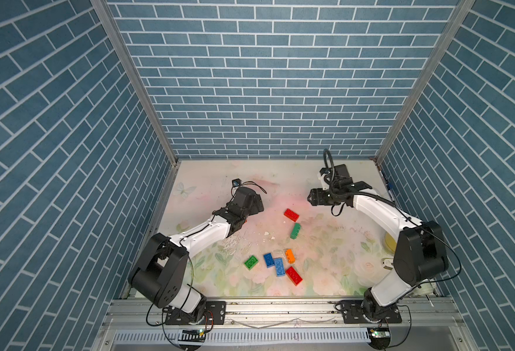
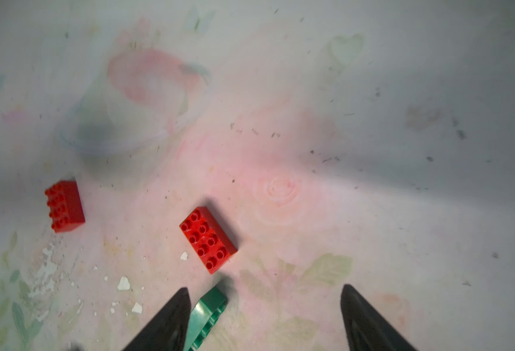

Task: Assemble a rectangle with lego
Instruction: Move the lego brick at the center of the board.

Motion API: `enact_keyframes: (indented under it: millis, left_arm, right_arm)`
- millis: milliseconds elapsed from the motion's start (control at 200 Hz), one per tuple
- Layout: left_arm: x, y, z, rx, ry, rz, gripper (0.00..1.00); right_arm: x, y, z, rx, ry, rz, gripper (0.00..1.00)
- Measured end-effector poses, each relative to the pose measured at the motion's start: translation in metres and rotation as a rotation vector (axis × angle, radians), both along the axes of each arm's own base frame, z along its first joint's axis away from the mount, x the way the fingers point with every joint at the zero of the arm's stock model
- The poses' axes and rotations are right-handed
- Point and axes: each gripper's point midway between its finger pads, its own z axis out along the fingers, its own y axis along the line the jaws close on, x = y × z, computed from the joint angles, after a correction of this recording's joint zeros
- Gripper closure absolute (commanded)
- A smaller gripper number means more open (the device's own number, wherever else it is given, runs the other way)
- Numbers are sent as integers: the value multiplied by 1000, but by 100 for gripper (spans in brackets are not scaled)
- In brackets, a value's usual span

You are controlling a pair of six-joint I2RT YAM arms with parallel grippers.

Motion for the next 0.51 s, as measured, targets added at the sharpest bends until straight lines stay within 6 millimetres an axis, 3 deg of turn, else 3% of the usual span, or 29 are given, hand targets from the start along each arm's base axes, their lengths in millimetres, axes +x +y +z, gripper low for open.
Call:
enact_keyframes:
  millis: [225, 505]
  left_arm:
    - [-2, 16, -3, 1, 19, 76, 3]
    - [-12, 46, -3, -55, 8, 148, 3]
  right_arm:
    - [-10, 53, -29, -91, 58, 205, 23]
    - [0, 69, -59, -155, 102, 295, 31]
